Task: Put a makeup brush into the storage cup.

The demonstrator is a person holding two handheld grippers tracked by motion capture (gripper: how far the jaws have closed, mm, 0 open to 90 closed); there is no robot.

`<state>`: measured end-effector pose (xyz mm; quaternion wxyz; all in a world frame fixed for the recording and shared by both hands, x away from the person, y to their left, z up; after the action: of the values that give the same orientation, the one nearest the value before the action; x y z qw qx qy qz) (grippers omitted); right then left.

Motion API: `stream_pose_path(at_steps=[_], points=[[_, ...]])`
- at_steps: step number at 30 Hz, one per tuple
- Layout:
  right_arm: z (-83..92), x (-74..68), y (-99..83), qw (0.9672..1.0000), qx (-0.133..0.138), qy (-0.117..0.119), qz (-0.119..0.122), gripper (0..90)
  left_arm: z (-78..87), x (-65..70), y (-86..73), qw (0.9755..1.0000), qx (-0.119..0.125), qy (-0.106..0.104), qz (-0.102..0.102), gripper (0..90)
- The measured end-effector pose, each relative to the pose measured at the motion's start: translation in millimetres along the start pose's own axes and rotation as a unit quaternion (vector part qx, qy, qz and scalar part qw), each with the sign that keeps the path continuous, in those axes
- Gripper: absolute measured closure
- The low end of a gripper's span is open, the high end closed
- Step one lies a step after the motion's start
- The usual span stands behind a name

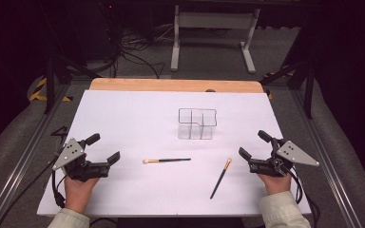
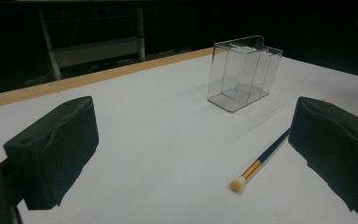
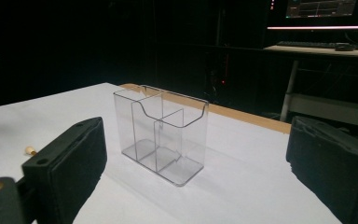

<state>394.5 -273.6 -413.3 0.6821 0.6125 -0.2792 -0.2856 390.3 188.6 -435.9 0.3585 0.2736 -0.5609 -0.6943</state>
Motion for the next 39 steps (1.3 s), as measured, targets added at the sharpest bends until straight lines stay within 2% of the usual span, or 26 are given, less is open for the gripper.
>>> stream_pose_path(at_steps=[12,15,22,27,28,39], points=[[0.4,2.5,1.9,1.0000,0.006,-0.002,-0.002,2.5,0.2,-1.5,1.4,1.0000,0.004,0.004,-0.003,0.9],[0.8,3.4,2.3,0.9999,0.008,-0.002,-0.007,2.3,0.5,-1.6,1.9,1.0000,0.007,0.004,0.004,0.9],[-1.4,4.9,5.7,1.0000,0.007,-0.002,-0.004,2.3,0.8,-1.3,0.6,1.0000,0.000,0.001,0.000,0.6],[-10.0,3.3,13.9,1.0000,-0.004,0.006,0.003,2.2,0.8,-1.3,0.3,1.0000,-0.001,0.002,-0.001,0.6],[-15.6,0.2,18.5,0.9999,-0.002,0.016,-0.003,2.2,0.7,-1.4,0.3,1.0000,-0.001,0.002,-0.001,0.6],[-43.6,-18.3,34.9,0.9989,-0.004,0.046,0.004,2.2,0.8,-3.3,0.3,1.0000,0.002,0.007,-0.001,0.5]])
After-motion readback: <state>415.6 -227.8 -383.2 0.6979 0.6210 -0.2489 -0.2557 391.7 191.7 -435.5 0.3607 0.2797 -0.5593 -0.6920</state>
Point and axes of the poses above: each handheld gripper's, and its own axes: z roughly backward along the jaws, y roughly out of its top, x roughly to its right, the point moved 8 cm from there along -z, roughly forward along the jaws, and after that the axes turned 6 degrees about y, right-handed, at the moved point
